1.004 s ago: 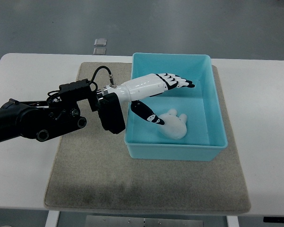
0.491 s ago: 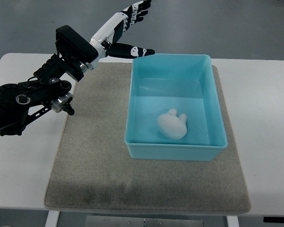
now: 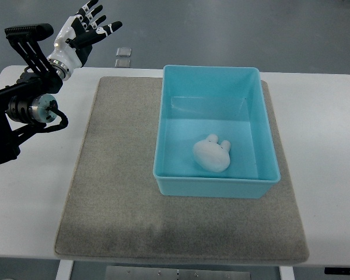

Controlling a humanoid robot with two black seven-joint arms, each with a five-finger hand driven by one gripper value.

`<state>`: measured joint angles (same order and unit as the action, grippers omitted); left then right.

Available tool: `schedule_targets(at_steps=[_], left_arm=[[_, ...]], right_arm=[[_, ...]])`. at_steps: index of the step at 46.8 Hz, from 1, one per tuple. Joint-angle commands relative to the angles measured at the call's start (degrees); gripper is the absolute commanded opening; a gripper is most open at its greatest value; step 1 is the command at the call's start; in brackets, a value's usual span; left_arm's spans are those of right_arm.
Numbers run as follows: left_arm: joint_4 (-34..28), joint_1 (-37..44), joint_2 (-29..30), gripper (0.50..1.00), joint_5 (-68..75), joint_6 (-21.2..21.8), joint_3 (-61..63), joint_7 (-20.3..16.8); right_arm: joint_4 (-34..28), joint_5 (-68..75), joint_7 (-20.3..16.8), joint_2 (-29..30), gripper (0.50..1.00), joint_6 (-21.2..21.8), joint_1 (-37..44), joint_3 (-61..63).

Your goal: Place white toy into blue box with left hand

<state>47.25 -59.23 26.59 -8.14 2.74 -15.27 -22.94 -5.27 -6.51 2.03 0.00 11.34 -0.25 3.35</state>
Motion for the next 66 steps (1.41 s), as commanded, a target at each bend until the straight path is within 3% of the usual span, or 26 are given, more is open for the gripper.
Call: schedule_targets(at_steps=[1,6,14,31,66], left_arm=[[-1.89,0.08,-0.14,0.994,-1.43,-0.36,-2.21,1.76],[-2.25,1.31,-0.31,0.994,-4.24,-1.24,-5.38,1.76],[-1.90,4.83,-0.58,0.994,-9.96,-6.16,-11.97,1.67],[-1.63,7.38,-0.67,0.994,-22.00,-6.08,-13.47,2.20],[0.21,11.42,-1.28,0.994,-22.27,-7.04,-15.05,2.28]], right_arm=[[0.00,0.00,0.00,0.00,0.936,0.00,-0.01,-0.01],[0.00,0.00,0.00,0.00,0.936,0.00,-0.01,0.08],[0.00,0.00,0.00,0.00,0.936,0.00,-0.01,0.08],[0.00,-0.08,0.00,0.00,0.936,0.00,-0.10,-0.01],[0.00,0.00,0.00,0.00,0.936,0.00,-0.01,-0.01]])
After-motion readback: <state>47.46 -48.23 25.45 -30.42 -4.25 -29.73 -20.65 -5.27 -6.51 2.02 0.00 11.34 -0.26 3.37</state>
